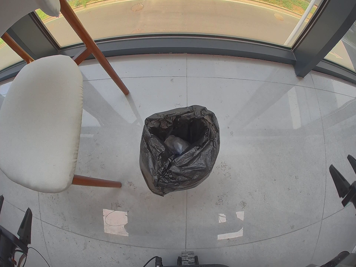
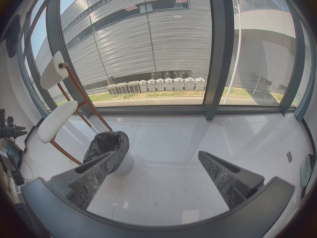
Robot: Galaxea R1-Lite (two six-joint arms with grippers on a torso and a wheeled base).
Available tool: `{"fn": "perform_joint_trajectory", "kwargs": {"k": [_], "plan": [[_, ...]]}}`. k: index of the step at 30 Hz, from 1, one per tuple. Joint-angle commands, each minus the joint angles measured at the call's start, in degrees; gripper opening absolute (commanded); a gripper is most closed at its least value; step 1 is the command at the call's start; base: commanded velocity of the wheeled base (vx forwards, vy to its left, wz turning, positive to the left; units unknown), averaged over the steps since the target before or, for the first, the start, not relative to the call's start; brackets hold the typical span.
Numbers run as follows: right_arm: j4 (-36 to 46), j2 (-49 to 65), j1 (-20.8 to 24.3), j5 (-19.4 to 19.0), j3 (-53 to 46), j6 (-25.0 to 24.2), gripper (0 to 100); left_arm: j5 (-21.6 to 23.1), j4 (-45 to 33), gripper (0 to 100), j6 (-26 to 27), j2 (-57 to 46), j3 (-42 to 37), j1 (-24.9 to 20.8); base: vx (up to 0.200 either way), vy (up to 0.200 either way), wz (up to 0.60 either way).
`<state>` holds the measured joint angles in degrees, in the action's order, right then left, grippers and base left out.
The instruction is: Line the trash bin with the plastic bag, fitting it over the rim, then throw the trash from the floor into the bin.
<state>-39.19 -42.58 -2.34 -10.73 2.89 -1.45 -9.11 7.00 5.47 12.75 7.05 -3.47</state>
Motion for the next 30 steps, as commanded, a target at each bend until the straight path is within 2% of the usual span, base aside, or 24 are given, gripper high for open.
{"fn": "perform_joint_trajectory", "kwargs": {"k": [1,3,5,8,12,14,17,25,27,30], "plan": [[21.44,29.49,-1.70,-0.96,-2.10,0.48,100,0.84,-6.21,100,-1.34,-12.75,-6.26,3.21,0.000,0.000,0.00],[28.12,35.81,-1.70,-0.96,-2.27,1.19,100,2.43,-4.89,100,-1.96,-12.75,-6.87,3.21,0.000,0.000,0.00],[33.30,39.77,-1.09,-0.61,-2.80,3.91,100,4.01,-4.54,100,-3.54,-12.75,-6.96,3.21,0.000,0.000,0.00],[34.71,38.98,-0.82,1.32,-2.80,5.14,100,5.68,-5.50,100,-6.88,-12.75,-7.05,3.21,0.000,0.000,0.00],[35.59,38.80,-0.82,6.77,-2.80,3.91,100,6.56,-6.65,100,-6.53,-12.75,-6.96,3.21,0.000,0.000,0.00],[41.30,38.71,-0.74,12.57,-2.19,1.71,100,7.17,-6.91,100,-5.30,-12.75,-7.05,3.21,0.000,0.000,0.00],[40.25,38.54,-0.56,11.87,-2.45,1.54,100,8.23,-7.17,100,-5.03,-12.75,-6.96,3.21,0.000,0.000,0.00],[39.81,38.71,-0.47,11.52,-2.63,1.45,100,7.70,-7.17,100,-5.03,-12.75,-6.96,3.47,0.000,0.000,0.00],[40.16,40.65,2.34,10.90,-2.54,2.15,100,7.79,-7.17,100,-5.03,-12.75,-6.96,3.39,0.000,0.000,0.00],[39.46,42.49,2.43,10.20,-2.71,2.94,100,8.40,-7.17,100,-4.86,-12.75,-6.96,3.21,0.000,0.000,0.00]]}}
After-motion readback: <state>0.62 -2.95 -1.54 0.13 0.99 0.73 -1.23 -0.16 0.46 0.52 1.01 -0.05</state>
